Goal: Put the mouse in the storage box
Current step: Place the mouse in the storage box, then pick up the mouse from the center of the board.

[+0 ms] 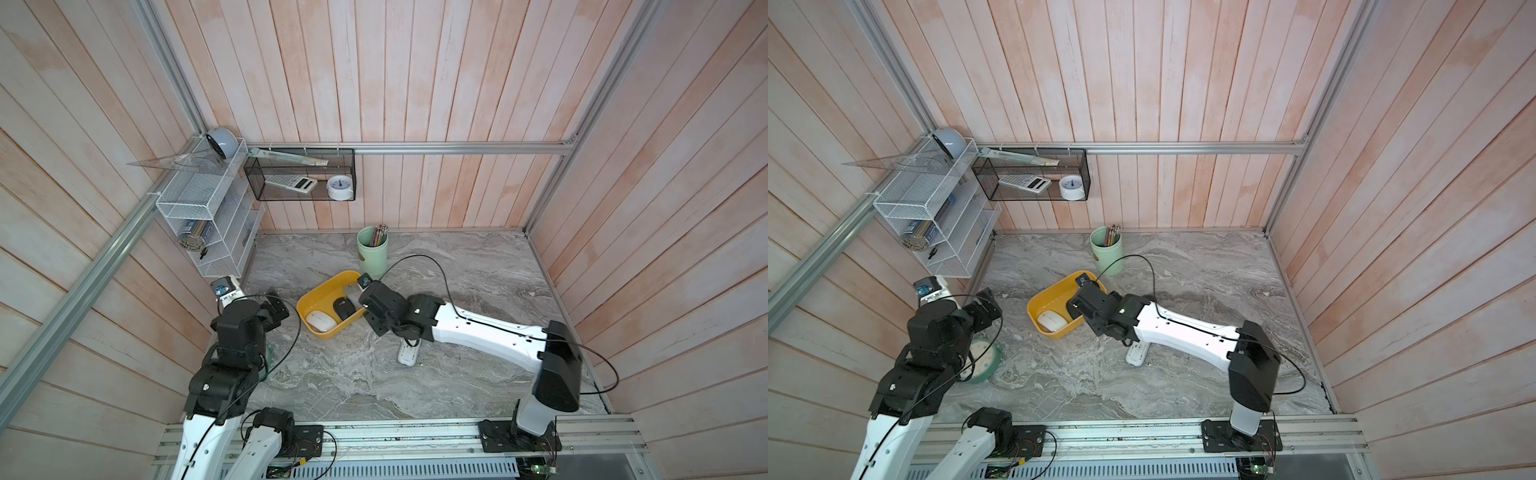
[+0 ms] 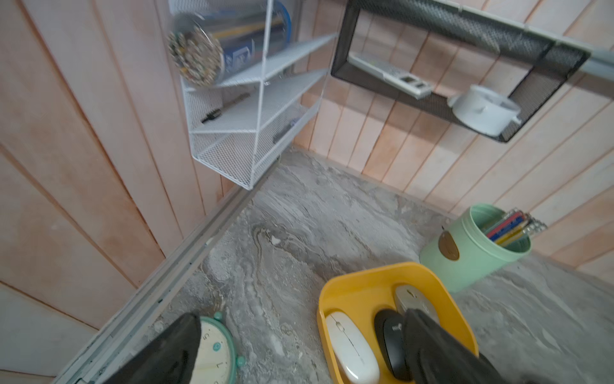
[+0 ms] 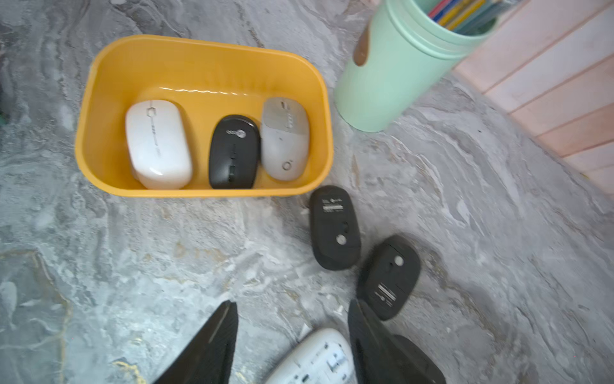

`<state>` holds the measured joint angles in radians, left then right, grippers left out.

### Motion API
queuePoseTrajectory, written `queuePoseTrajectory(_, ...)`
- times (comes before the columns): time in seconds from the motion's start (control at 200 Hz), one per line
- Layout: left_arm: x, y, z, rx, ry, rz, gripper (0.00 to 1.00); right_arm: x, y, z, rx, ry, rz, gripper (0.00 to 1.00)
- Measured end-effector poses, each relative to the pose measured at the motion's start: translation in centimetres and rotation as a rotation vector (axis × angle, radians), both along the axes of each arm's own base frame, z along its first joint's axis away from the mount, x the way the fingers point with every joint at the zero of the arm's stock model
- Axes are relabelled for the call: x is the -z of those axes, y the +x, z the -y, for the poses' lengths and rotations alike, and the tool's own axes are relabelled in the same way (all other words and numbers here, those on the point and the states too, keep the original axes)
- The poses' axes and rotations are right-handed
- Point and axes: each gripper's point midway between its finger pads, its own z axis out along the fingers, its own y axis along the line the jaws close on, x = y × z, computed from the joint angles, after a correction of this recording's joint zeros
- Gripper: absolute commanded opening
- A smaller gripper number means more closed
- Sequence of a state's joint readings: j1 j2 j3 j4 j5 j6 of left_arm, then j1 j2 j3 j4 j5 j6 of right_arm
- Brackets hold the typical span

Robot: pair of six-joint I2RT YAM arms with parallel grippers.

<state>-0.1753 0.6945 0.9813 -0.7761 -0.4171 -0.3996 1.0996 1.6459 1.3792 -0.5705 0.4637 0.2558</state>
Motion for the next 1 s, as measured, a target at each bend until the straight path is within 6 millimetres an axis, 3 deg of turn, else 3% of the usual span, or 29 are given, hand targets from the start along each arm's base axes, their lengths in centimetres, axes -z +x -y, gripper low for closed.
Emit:
queuePoseTrajectory(0.095,2.3,2.2,2.4,0.08,-0.054,-0.119,1.0,-0.2,0.1,5.1,0.084,0.019,0.037,0.59)
queuePoseTrajectory(0.2,6.5,3.5,7.4,0.225,-0.067,-0.292,1.0,-0.4,0.4,10.7,0.194,0.058,0.065,0.59)
queuePoseTrajectory(0.345,11.8,2.5,15.6,0.453,0.022,-0.511,0.99,0.3,0.7,18.7,0.375,0.112,0.096,0.6)
queuePoseTrajectory(0.48,15.3,0.7,20.6,0.565,0.066,-0.628,0.95,1.7,-0.2,23.7,0.503,0.166,0.129,0.6)
queuePoseTrajectory(0.62,17.3,-0.1,24.2,0.619,0.032,-0.675,0.92,3.8,-1.2,26.3,0.582,0.247,0.155,0.62)
queuePoseTrajectory(0.77,19.1,-0.1,27.9,0.657,-0.002,-0.706,0.91,5.9,-2.1,27.4,0.613,0.304,0.164,0.64)
queuePoseTrajectory(1.0,20.9,0.0,31.6,0.701,-0.072,-0.733,0.87,5.5,-1.5,27.0,0.617,0.358,0.185,0.65)
